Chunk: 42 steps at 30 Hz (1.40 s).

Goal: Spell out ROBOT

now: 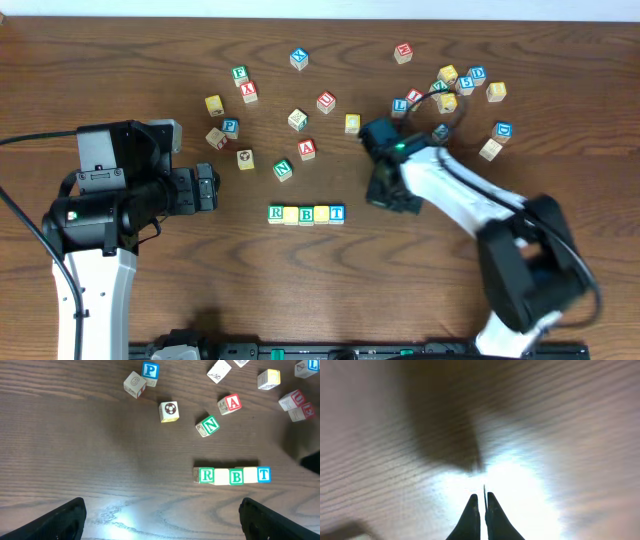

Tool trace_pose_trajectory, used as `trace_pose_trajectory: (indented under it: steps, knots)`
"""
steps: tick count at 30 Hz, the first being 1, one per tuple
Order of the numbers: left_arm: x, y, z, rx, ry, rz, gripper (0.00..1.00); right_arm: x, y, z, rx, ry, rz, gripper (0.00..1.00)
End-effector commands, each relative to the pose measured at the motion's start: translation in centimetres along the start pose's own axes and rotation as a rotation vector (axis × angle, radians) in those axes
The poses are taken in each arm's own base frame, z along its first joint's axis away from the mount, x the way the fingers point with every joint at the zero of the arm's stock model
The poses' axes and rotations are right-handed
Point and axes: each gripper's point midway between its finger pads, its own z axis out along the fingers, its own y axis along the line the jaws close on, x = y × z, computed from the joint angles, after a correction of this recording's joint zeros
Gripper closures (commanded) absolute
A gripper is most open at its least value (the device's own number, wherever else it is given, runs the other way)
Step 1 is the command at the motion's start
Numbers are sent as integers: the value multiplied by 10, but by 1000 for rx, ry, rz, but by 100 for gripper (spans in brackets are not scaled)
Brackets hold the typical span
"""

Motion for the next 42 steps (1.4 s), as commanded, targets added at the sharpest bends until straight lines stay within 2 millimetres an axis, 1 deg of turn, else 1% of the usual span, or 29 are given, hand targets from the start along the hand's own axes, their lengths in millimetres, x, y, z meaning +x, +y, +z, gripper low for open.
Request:
trace_pose_trajectory:
  steps: [1, 3, 6, 7, 8, 10, 13, 16, 18, 42]
  knots:
    - [-4, -2, -4, 12, -13, 13, 4, -25, -10, -61, -50, -185, -8, 99]
    - [-4, -2, -4, 12, -13, 13, 4, -25, -13, -90, -99, -235, -17, 99]
    - [-4, -2, -4, 12, -13, 13, 4, -19, -21, -130, -166, -298, -20, 99]
    - [-4, -2, -4, 12, -13, 13, 4, -16, -24, -142, -188, -318, -19, 92]
    - [-4, -2, -4, 12, -13, 13, 4, -13, -27, -152, -206, -334, -17, 69]
    - [-4, -2, -4, 12, -13, 13, 4, -8, -35, -170, -239, -365, -12, 1]
    - [-4, -2, -4, 12, -13, 13, 4, -3, -43, -190, -275, -407, -32, 1]
    - [-4, -2, -4, 12, -13, 13, 4, 1, -49, -199, -290, -423, -33, 1]
    - [-4, -2, -4, 12, -13, 13, 4, 3, -52, -202, -293, -426, -32, 1]
    - [-4, -2, -4, 12, -13, 13, 4, 4, -52, -199, -285, -418, -34, 1]
